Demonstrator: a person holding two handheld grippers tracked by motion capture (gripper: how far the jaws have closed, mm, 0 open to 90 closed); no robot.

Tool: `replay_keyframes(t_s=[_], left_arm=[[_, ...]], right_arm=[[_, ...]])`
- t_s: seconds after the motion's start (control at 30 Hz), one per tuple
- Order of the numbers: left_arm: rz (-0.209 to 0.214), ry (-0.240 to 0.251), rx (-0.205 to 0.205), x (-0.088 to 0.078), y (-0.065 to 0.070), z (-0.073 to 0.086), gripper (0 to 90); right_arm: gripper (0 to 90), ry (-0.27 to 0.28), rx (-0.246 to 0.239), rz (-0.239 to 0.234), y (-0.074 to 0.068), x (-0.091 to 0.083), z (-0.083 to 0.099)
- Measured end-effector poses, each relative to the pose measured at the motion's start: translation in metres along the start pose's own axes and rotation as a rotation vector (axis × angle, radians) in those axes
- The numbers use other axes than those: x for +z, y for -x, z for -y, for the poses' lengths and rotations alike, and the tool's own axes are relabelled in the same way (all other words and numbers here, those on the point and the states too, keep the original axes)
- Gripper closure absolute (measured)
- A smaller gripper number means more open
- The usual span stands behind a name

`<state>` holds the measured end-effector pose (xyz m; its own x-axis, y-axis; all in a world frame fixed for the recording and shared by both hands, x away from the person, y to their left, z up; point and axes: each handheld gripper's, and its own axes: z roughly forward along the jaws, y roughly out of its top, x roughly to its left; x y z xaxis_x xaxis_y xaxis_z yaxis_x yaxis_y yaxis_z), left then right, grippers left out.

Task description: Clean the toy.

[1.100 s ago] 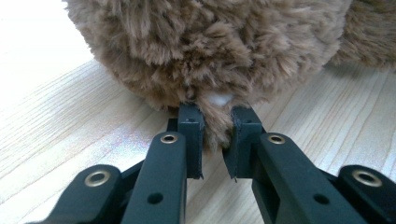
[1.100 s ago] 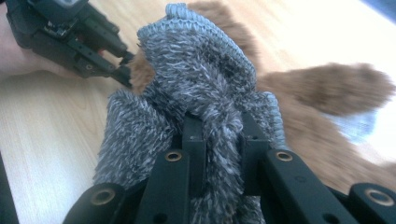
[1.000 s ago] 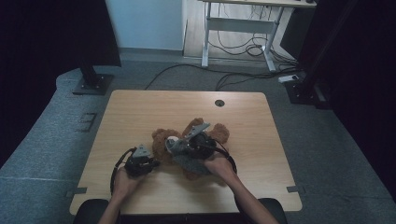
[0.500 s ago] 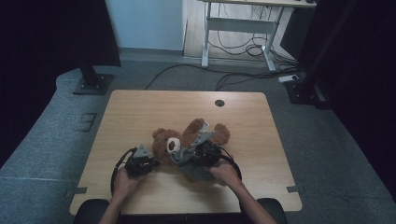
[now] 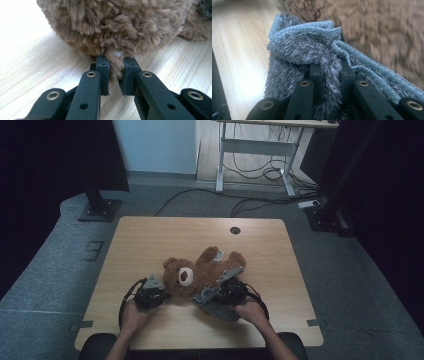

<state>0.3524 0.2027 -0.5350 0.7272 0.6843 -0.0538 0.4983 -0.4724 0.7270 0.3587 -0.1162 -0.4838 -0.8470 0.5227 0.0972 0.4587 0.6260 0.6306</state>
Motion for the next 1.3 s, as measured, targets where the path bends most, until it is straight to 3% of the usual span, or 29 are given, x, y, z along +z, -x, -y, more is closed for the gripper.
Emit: replay_keyframes(t_s=[0.33, 0.73, 0.97, 1.1, 1.13, 1.3], left_arm=[[-0.001, 0.0, -0.001, 0.001, 0.0, 0.0, 78.7], [0.002, 0.001, -0.003, 0.001, 0.0, 0.0, 78.6], [0.005, 0.003, -0.007, 0.001, 0.0, 0.0, 78.4], [0.004, 0.003, -0.004, 0.001, 0.0, 0.0, 78.4], [0.004, 0.003, -0.004, 0.001, 0.0, 0.0, 78.4], [0.004, -0.001, -0.001, 0.001, 0.001, 0.0, 78.4]], right_arm=[[77.2, -0.008, 0.1, 0.016, 0.02, -0.009, 0.033], [77.2, -0.045, 0.146, 0.07, 0.03, -0.021, 0.064], [76.9, -0.047, 0.177, 0.107, 0.032, -0.045, 0.083], [76.9, -0.04, 0.151, 0.116, 0.025, -0.06, 0.078], [76.9, -0.017, 0.134, 0.115, 0.02, -0.071, 0.072], [76.9, 0.044, 0.11, 0.105, 0.018, -0.089, 0.053]])
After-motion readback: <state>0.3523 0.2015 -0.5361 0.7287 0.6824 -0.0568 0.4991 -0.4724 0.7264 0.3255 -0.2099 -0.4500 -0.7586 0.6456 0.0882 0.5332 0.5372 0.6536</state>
